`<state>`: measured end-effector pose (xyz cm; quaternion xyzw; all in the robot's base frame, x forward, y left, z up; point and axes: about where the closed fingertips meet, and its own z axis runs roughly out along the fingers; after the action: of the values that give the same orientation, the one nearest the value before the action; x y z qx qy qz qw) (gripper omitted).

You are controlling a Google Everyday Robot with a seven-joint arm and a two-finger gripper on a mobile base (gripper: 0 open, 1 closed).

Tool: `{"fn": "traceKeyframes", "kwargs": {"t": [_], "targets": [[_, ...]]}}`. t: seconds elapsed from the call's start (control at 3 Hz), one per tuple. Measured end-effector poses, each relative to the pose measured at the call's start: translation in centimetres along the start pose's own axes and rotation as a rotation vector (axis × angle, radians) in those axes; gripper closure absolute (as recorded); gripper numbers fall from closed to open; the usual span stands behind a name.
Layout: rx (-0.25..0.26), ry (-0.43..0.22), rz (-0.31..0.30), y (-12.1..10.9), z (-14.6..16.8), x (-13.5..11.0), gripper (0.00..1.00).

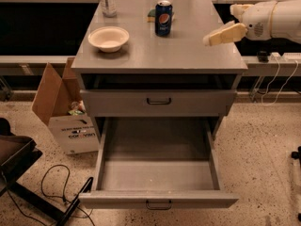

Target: Place pepsi can into middle drawer

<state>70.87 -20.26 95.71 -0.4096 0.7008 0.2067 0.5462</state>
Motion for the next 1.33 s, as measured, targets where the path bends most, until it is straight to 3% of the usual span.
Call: {"fn": "traceKeyframes", "kwargs": {"t": [0.33, 1.0, 1.33], "targets": [[0.021, -0.014, 0.005, -0.3, 1.0, 0.3, 0.0], [0.078, -0.241, 0.041, -6.1, 11.4, -1.1, 0.0], [0.114, -0.247, 0.044, -8.1, 15.1, -1.2, 0.0]]}}
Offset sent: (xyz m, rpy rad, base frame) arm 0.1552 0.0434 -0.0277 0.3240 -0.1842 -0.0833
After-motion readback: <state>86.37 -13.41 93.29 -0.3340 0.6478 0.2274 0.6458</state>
